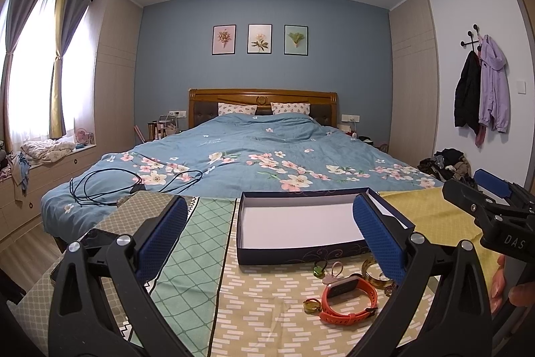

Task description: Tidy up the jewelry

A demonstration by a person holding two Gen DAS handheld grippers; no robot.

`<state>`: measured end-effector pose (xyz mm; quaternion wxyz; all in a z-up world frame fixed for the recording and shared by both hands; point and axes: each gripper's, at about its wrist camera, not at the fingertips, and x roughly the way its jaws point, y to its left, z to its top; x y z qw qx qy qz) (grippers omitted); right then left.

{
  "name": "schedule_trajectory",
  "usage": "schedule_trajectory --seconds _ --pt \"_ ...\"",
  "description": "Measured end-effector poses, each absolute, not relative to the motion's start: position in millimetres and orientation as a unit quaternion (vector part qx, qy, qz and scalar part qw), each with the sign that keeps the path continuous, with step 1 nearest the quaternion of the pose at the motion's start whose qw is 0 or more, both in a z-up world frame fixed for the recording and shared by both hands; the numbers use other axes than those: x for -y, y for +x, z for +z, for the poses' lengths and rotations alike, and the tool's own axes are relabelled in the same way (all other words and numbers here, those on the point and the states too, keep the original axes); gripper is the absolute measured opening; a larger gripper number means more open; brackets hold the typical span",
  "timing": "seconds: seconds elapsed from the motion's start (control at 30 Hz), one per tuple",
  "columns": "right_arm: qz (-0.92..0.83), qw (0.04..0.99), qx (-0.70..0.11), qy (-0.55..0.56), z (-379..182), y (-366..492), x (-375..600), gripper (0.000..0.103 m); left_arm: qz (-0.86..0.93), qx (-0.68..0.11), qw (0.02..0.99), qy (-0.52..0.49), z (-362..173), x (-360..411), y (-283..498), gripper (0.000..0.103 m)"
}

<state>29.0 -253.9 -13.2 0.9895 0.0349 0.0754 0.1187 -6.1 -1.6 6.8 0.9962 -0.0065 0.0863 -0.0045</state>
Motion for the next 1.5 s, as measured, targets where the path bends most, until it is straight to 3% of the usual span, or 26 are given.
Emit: schedule_trajectory --seconds 1.5 --pt "0.121 0.988 -0.082 0.039 -13.7 31.2 256.9 0.096 -0.004 -0.085 0.996 -0.007 6.8 1.9 -7.4 0.098"
